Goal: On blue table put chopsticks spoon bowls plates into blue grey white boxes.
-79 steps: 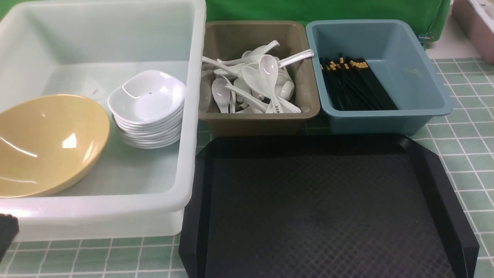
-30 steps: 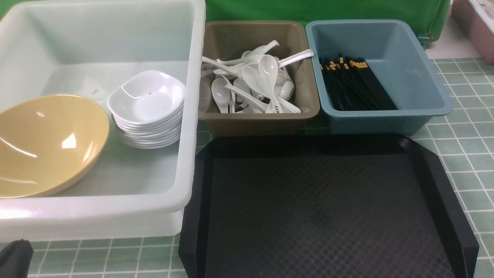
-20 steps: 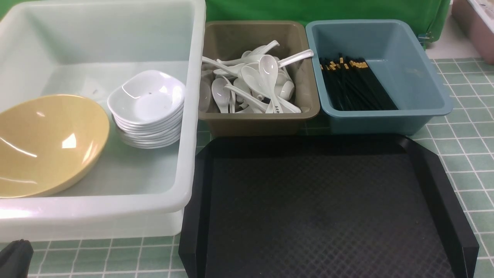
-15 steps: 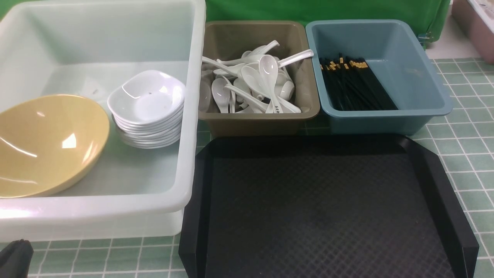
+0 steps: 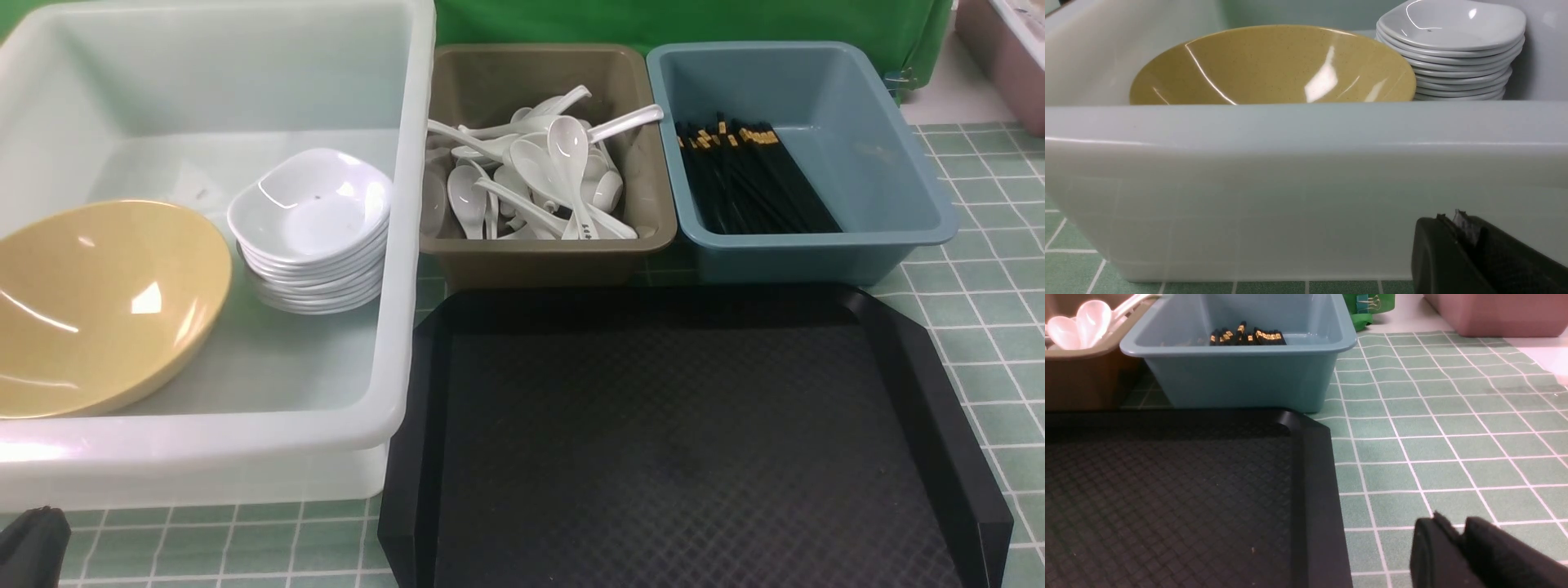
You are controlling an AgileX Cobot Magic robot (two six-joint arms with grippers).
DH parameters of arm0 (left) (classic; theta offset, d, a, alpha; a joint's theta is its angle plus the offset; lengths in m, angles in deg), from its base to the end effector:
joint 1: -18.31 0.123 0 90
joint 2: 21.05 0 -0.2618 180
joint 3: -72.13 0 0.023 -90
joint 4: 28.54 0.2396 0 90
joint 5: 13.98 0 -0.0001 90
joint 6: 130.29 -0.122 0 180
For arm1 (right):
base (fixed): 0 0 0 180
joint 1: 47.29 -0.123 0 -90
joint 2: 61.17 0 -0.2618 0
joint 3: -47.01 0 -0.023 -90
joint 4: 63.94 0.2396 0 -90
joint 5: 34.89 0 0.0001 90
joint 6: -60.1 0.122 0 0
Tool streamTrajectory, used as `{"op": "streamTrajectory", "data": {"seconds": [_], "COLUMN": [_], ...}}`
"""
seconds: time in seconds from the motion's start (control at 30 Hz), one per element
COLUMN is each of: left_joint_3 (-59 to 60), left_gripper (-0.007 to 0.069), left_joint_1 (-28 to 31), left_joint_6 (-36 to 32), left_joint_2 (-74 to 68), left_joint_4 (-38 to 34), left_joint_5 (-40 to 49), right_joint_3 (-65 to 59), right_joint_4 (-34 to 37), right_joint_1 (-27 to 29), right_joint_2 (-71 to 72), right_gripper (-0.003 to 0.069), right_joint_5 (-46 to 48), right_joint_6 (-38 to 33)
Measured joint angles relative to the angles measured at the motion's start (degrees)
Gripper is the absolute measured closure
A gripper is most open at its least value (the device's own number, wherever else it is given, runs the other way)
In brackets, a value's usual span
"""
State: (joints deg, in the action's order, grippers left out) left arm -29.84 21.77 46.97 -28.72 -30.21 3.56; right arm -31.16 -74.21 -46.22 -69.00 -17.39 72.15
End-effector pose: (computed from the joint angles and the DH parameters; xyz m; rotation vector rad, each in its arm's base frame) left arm 0.0964 0.0048 0.1708 -0.0301 1.8018 0.0495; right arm 0.0965 -0.0084 0.1703 0.0904 1.7993 -0.0337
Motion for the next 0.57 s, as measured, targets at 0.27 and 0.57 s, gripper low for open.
{"op": "streamTrajectory", "data": {"seconds": [0.27, 0.57], "left_joint_3": [0.0, 0.0], "left_gripper": [0.0623, 0.0623], "left_joint_1": [0.0, 0.0], "left_joint_6": [0.0, 0.0], "left_joint_2": [0.0, 0.0], "left_joint_4": [0.0, 0.0], "left_joint_5": [0.0, 0.0], "right_joint_3": [0.0, 0.0], "right_joint_4": [0.0, 0.0], "right_joint_1": [0.0, 0.0], "right_joint_2": [0.0, 0.0], "right_gripper": [0.0508, 0.0505], "right_joint_5": [0.0, 0.0], "right_joint_6": [0.0, 0.0]}}
